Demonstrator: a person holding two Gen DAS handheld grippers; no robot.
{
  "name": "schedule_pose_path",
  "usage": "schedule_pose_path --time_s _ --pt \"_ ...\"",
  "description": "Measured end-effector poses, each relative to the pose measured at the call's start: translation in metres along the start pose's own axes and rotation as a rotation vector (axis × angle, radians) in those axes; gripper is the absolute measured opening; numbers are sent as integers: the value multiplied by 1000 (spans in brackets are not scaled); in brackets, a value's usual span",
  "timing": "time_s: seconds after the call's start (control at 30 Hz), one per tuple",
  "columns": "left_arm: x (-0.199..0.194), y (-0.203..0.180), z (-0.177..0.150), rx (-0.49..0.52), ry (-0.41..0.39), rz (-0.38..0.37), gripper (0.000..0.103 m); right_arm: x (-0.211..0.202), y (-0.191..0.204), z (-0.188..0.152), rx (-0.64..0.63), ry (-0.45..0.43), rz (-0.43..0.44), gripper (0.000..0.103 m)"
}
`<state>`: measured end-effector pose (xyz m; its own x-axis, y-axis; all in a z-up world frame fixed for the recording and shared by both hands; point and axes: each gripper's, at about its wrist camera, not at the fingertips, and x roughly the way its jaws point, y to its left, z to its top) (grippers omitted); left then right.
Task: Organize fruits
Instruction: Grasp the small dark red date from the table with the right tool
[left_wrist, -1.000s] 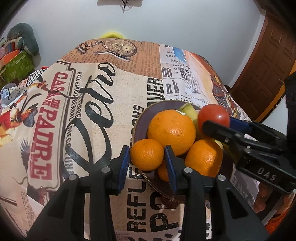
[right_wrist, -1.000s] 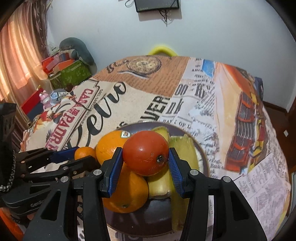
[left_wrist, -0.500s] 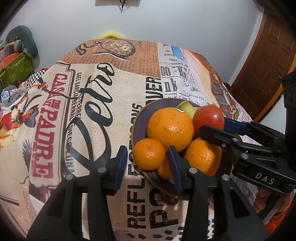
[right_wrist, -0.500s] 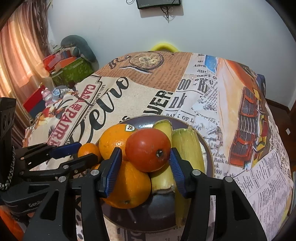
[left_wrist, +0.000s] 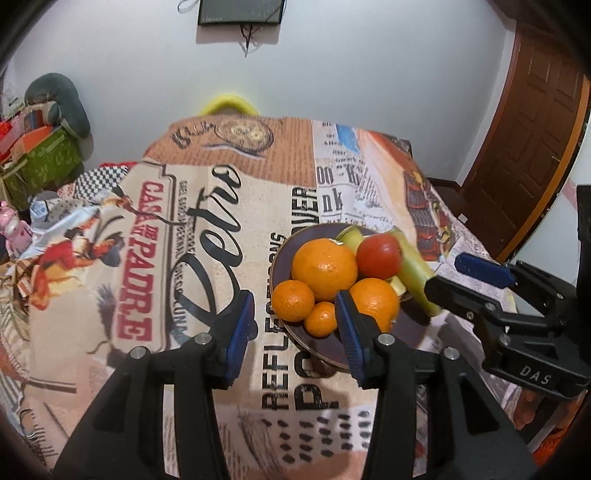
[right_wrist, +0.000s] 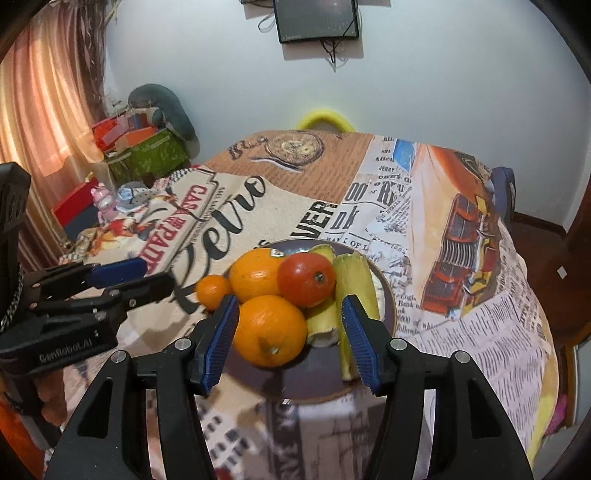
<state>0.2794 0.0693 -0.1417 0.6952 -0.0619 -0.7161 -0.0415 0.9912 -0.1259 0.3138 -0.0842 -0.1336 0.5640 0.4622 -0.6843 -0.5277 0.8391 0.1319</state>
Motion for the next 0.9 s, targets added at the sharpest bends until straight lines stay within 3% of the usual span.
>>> schedule_pose_path --time_s 0.5,0.9 --pt "-91 -7 -44 31 -62 48 59 -62 34 -46 -38 -6 -11 54" --pt "-70 -2 -84 29 66 41 62 -23 32 -98 5 173 33 54"
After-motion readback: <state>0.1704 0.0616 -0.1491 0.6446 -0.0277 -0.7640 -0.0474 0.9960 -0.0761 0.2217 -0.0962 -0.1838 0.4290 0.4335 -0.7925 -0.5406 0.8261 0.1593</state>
